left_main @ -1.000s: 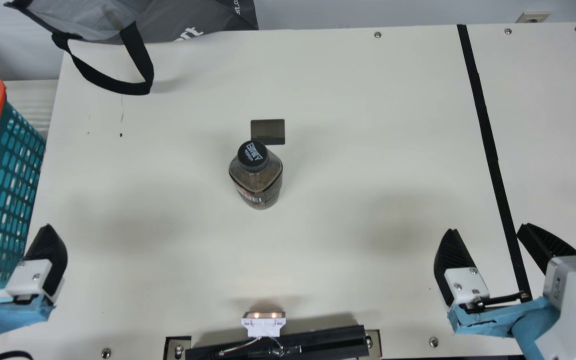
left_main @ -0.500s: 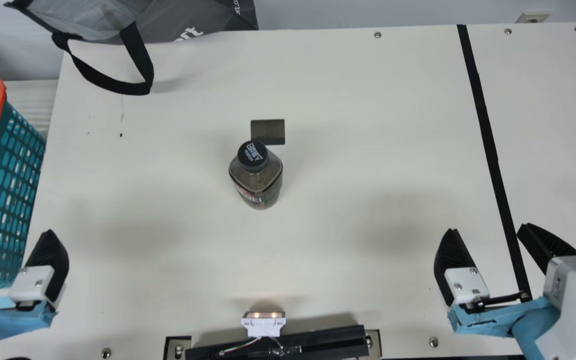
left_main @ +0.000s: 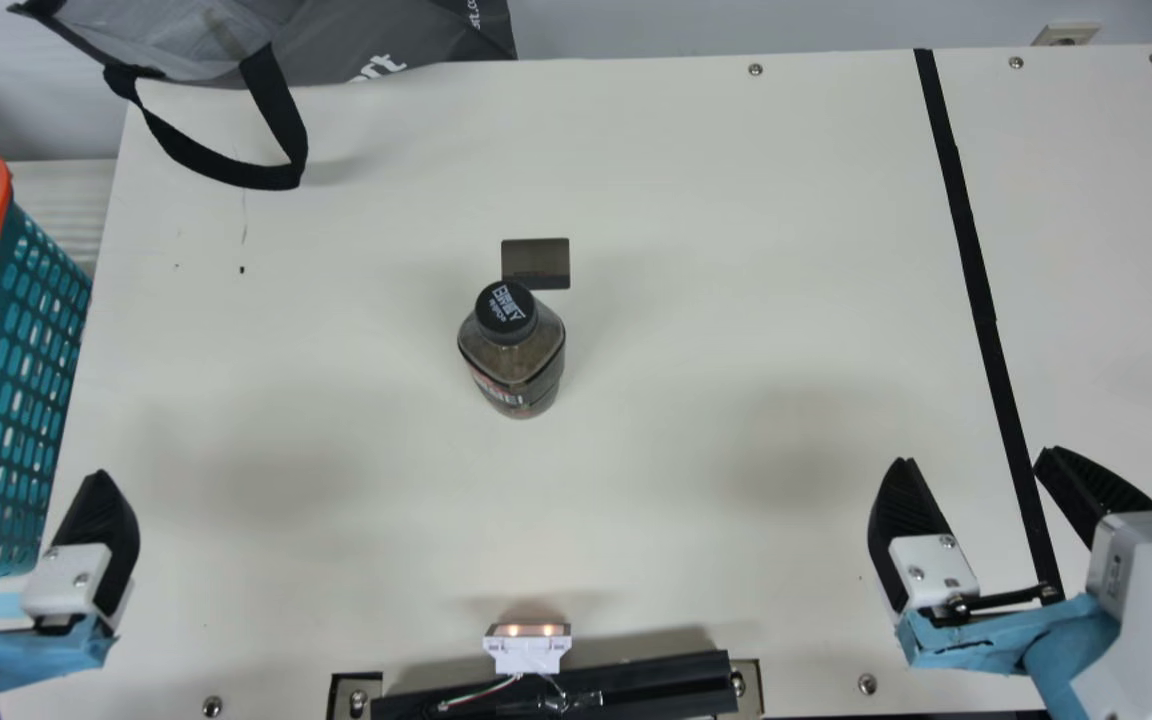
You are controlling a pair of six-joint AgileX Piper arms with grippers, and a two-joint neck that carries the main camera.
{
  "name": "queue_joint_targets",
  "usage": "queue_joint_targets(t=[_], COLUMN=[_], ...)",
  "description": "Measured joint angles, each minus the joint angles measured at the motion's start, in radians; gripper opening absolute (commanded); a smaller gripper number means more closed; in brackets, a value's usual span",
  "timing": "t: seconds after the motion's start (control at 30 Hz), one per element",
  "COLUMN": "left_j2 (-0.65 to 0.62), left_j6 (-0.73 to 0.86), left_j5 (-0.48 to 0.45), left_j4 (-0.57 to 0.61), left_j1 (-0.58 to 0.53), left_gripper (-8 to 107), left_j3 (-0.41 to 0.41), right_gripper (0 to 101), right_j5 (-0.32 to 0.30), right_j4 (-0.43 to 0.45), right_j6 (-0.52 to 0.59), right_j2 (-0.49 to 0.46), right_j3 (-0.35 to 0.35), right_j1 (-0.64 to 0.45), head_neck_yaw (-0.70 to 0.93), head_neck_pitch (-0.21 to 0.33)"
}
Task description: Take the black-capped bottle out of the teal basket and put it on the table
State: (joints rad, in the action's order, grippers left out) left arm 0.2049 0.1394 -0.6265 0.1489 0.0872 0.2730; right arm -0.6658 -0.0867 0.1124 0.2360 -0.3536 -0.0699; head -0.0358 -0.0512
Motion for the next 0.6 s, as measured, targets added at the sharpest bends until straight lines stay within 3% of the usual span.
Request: queue_joint_targets(t=[0.6], left_j2=[0.000], left_j6=[0.000], left_j5=[0.000], left_j4=[0.000], left_j1=[0.000], left_gripper=[107], left_j3=[0.000], right_gripper=[91], right_j5=[0.000], right_j4=[0.000], right_j6=[0.000], right_j2=[0.000], right_j3=[0.000], right_j1=[0.000], head_neck_yaw=[0.000], head_neck_pitch=[0.000])
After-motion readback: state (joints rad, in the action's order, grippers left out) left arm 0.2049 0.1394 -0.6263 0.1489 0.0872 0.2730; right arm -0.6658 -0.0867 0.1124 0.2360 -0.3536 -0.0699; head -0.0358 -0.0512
